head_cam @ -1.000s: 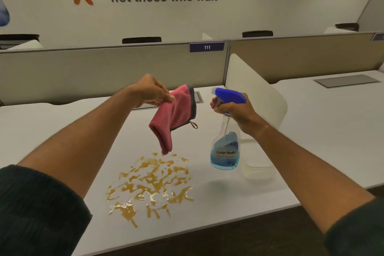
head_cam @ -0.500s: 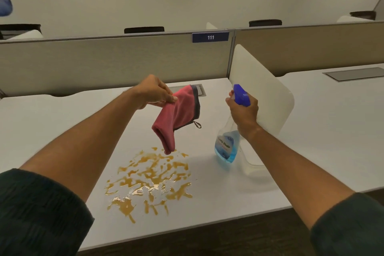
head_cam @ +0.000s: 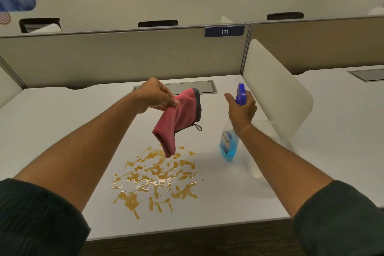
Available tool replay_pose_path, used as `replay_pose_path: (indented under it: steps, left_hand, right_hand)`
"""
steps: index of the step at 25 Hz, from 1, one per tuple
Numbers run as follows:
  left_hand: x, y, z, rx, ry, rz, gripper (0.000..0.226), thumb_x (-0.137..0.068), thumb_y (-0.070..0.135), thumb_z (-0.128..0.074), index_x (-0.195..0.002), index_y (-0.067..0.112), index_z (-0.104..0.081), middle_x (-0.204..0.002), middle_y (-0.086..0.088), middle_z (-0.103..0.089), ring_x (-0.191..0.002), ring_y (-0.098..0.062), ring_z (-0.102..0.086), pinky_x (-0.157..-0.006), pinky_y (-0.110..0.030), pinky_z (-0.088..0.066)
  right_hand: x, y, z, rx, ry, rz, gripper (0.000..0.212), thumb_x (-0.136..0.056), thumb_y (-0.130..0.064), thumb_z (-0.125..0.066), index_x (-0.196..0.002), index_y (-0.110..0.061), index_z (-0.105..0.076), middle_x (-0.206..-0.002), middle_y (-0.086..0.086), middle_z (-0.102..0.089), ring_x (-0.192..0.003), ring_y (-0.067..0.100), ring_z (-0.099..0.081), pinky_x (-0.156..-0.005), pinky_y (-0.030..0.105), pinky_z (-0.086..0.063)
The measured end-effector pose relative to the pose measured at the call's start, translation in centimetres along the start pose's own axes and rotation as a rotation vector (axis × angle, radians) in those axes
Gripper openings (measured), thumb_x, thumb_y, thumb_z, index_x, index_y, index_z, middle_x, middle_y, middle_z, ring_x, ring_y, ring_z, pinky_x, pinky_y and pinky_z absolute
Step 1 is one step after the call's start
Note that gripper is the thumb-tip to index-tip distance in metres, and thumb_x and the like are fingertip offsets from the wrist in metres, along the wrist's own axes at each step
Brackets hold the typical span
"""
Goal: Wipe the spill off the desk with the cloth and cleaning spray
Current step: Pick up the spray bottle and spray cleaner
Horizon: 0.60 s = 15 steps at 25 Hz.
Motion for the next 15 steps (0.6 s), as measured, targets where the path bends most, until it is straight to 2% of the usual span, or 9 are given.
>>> replay_pose_path:
  steps: [8,12,15]
  left_hand:
    - [0.24,-0.32,0.10,-0.001,0.008,0.010,0.022,-0.069,0.004,-0.083,-0.086,-0.006,-0.073,-0.084,-0.019,-0.074,-0.076,-0.025,-0.073,-0.074,-0.035,-0.061]
    - [0.62,-0.27,-0.01,-0.010,0.006,0.008,0.018,-0.070,0.003,-0.082,-0.084,-0.004,-0.073,-0.081,-0.017,-0.073,-0.075,-0.024,-0.072,-0.074,-0.035,-0.061]
    - [0.90,-0.21,0.04,-0.019,0.004,0.006,0.017,-0.070,0.003,-0.082,-0.083,-0.004,-0.073,-0.083,-0.018,-0.073,-0.078,-0.026,-0.072,-0.076,-0.037,-0.061]
  right_hand:
    - [0.34,-0.13,-0.68,0.059,-0.009,0.053,0.054,-0.088,-0.028,-0.070,-0.132,-0.010,-0.044,-0.108,-0.002,-0.044,-0.092,0.018,-0.050,-0.089,0.032,-0.050]
    - [0.67,-0.09,-0.65,0.074,-0.022,0.082,0.053,-0.087,-0.029,-0.070,-0.130,-0.009,-0.046,-0.108,0.004,-0.050,-0.090,0.019,-0.052,-0.086,0.029,-0.050]
    - [0.66,-0.25,-0.51,0.092,-0.033,0.131,0.063,-0.084,-0.034,-0.073,-0.135,-0.011,-0.044,-0.124,0.010,-0.056,-0.099,0.021,-0.057,-0.090,0.031,-0.051]
Point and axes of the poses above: each hand's wrist, its own x-axis away from the middle knuckle, its own z-axis out of the back of the hand, y = z × x, the point moved 10 cm from there along -x, towards the middle knuckle
